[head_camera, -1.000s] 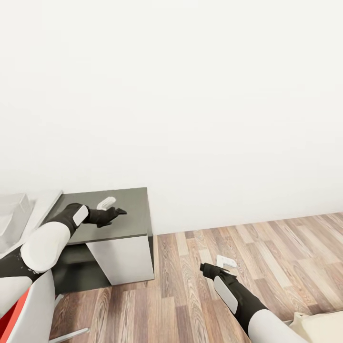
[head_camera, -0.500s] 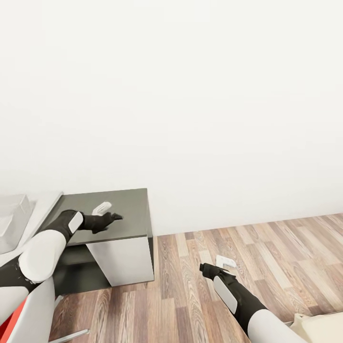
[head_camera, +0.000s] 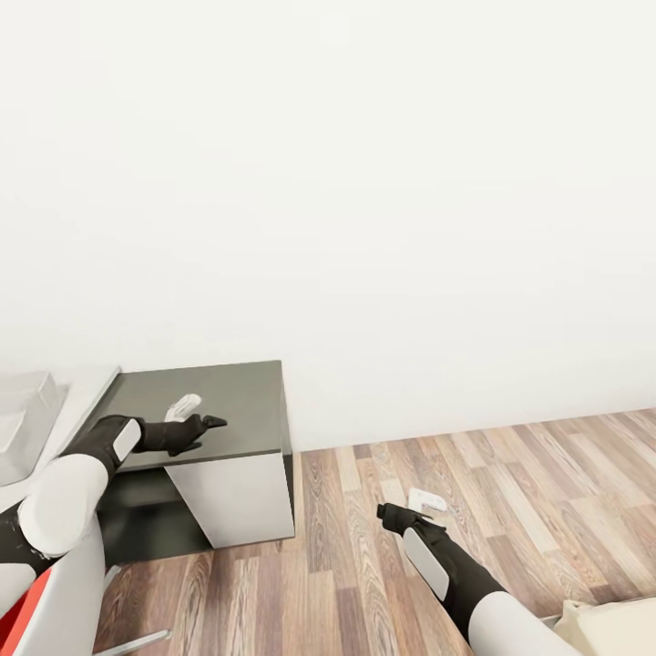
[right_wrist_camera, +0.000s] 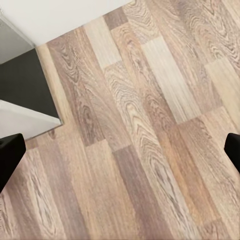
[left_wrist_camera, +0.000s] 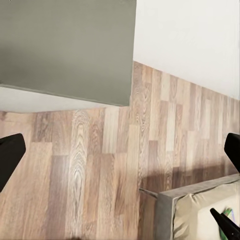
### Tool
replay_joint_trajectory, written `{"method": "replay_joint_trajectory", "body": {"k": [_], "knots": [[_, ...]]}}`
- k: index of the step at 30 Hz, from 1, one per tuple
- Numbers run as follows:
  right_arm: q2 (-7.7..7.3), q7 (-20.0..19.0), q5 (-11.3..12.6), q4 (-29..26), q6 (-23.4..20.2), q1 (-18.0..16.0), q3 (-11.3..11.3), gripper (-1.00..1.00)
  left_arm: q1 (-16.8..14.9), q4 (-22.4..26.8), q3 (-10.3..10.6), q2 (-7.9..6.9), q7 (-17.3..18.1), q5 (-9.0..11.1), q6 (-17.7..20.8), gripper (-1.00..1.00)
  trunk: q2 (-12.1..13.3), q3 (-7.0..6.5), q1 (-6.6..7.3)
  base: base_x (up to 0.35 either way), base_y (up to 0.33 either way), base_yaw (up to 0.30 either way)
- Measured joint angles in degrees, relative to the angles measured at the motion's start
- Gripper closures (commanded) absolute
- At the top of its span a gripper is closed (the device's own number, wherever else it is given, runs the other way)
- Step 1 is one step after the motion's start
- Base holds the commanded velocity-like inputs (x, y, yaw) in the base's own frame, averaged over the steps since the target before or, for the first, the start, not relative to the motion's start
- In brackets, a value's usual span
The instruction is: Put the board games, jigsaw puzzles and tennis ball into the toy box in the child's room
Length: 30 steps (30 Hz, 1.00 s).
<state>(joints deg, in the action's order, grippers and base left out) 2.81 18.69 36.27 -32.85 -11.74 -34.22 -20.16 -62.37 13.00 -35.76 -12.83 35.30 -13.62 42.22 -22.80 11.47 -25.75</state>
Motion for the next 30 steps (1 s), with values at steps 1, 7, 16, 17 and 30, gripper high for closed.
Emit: {"method": "replay_joint_trajectory", "body": {"k": [1,7,16,17,30], "knots": [[0.05,0.0,0.0,0.0,0.0,0.0,0.0,-1.0,0.0,0.0,0.0,-0.26,0.4,0.0,0.0,-1.0,0.0,-0.06,0.0,0.0,0.0,0.0],[0.13,0.0,0.0,0.0,0.1,0.0,-0.3,-1.0,0.1,0.0,0.3,-0.73,1.3,0.0,0.0,-1.0,0.0,-0.54,0.0,0.0,0.0,0.0],[0.14,0.1,0.1,0.0,0.1,0.0,-3.2,-1.0,0.2,-0.1,3.8,-0.69,1.4,0.0,0.0,-1.0,0.0,-1.38,0.0,0.0,0.0,0.0],[0.14,0.1,0.1,0.0,0.1,0.0,-3.3,-1.0,0.1,-0.1,3.9,-0.66,1.4,0.0,0.0,-1.0,0.0,-1.48,0.0,0.0,0.0,0.0],[0.17,0.0,0.1,0.2,0.3,0.0,-3.6,-1.0,0.1,-0.1,4.6,-0.73,1.4,0.1,-0.2,-1.0,0.0,-2.69,0.0,0.0,0.0,-0.007]]}}
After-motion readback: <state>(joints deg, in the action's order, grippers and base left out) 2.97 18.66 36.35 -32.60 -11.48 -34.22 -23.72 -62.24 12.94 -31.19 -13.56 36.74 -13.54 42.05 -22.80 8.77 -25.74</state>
